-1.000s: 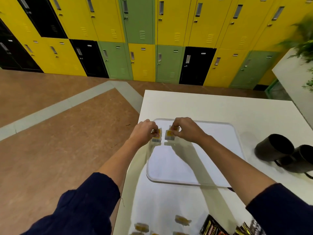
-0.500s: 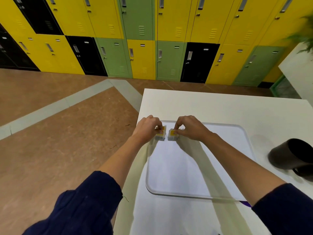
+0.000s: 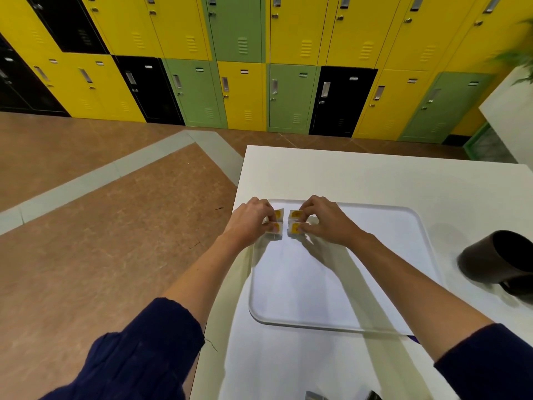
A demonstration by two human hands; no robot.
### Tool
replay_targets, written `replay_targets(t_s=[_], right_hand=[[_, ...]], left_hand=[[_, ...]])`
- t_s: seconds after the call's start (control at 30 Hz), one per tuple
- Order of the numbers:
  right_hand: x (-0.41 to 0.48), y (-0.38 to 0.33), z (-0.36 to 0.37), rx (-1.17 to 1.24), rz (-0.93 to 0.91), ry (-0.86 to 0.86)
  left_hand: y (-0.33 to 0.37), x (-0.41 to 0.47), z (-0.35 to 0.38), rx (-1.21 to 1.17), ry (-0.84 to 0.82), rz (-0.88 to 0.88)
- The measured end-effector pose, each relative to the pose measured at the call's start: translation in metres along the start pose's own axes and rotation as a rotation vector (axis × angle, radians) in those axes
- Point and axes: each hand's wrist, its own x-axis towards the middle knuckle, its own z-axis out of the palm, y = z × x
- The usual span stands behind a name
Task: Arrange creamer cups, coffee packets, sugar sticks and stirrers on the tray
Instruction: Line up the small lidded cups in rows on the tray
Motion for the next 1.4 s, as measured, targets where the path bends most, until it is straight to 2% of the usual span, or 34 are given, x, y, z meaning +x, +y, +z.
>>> replay_targets(t_s=[0.23, 0.4, 0.5, 0.7, 0.87, 1.1, 1.27, 1.4], right_hand=[[0.002, 0.000, 0.003, 0.067, 0.018, 0.023], [0.000, 0.000, 0.005, 0.394, 0.071, 0.256], [-0.001, 0.010, 0.014, 0.494, 0.161, 0.301], [-0.002, 0.024, 0.032, 0.551, 0.253, 0.223], [0.003, 0.019, 0.039, 0.527, 0.292, 0.267], [0.008, 0.018, 0.045, 0.412, 0.283, 0.318], [0.006, 0.019, 0.047, 0.451, 0.276, 0.342], [-0.003, 0.022, 0.046, 0.498, 0.299, 0.341]], left_hand=[[-0.003, -0.002, 0.001, -0.032, 0.003, 0.006], [-0.006, -0.003, 0.003, -0.322, 0.151, -0.042], [-0.013, -0.003, 0.009, -0.469, 0.228, -0.132], [-0.028, -0.006, 0.030, -0.395, 0.125, -0.171], [-0.019, 0.006, 0.034, -0.271, 0.089, -0.192], [-0.019, 0.014, 0.037, -0.253, 0.118, -0.190], [-0.018, 0.012, 0.037, -0.258, 0.112, -0.191], [-0.016, -0.004, 0.038, -0.315, 0.205, -0.208]])
